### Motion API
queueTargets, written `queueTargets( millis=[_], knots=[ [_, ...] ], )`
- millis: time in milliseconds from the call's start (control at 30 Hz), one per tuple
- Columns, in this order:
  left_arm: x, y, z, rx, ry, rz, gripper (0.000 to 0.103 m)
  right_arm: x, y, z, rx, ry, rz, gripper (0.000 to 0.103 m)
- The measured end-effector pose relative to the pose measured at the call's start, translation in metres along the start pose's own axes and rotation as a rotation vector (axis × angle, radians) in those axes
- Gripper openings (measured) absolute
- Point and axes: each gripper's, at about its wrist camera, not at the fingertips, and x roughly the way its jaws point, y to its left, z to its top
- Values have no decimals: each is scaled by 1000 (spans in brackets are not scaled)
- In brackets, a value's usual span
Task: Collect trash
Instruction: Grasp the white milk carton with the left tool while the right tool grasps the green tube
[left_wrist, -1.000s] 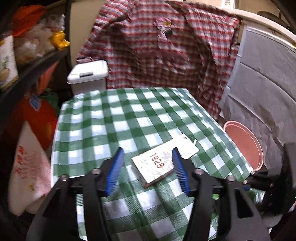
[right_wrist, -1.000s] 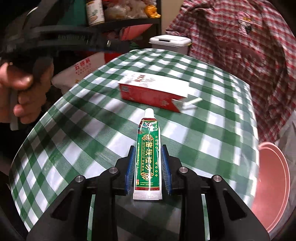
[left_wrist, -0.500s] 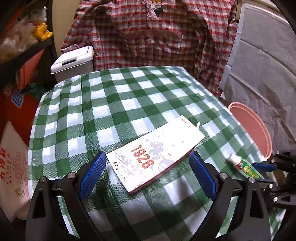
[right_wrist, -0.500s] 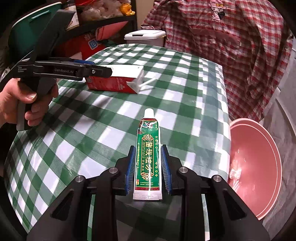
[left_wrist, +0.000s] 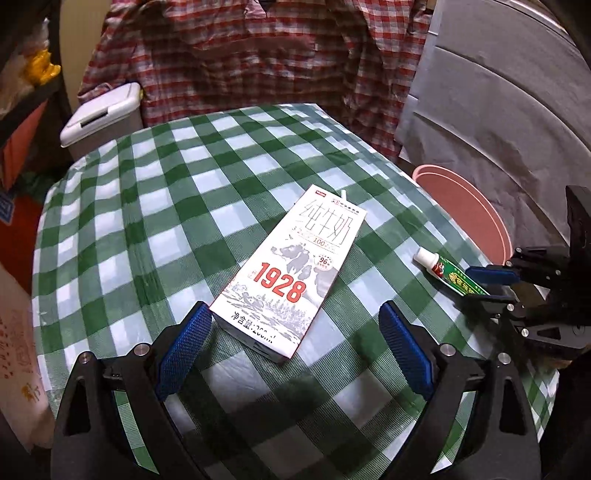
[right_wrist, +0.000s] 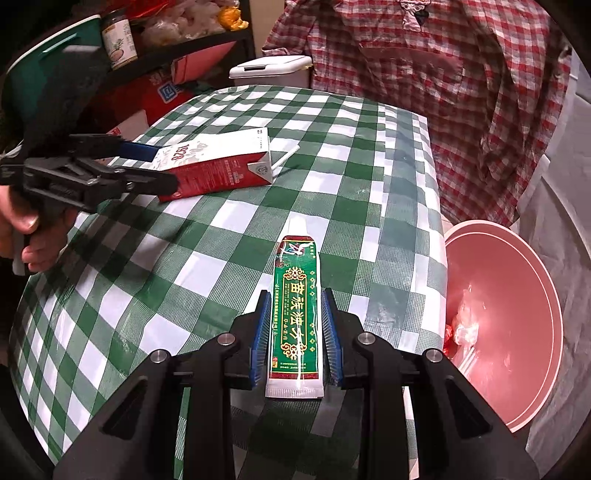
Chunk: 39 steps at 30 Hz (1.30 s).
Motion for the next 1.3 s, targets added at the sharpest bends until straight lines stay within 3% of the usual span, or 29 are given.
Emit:
queueTargets(
  millis=[200,567,667,733,833,1000,1300],
  knots=[
    [10,-5,12,8,-18,64,89,6,-3,-2,20,26,6,28],
    [30,-10,17,12,5,104,88,9,-4,0,13,25,7,28],
    [32,-10,18,13,12,120,83,9,-3,-1,14,26,7,28],
    [32,-12,18,16,17,123,73,9,-3,0,14,25,7,28],
    [30,-10,20,7,43,103,67,9,-4,0,17,26,6,28],
    [25,-12,20,2,60,83,65,10,-3,0,22,30,7,28],
    [34,-19,24,15,53,117,63,11,-3,1,21,28,5,28]
  ],
)
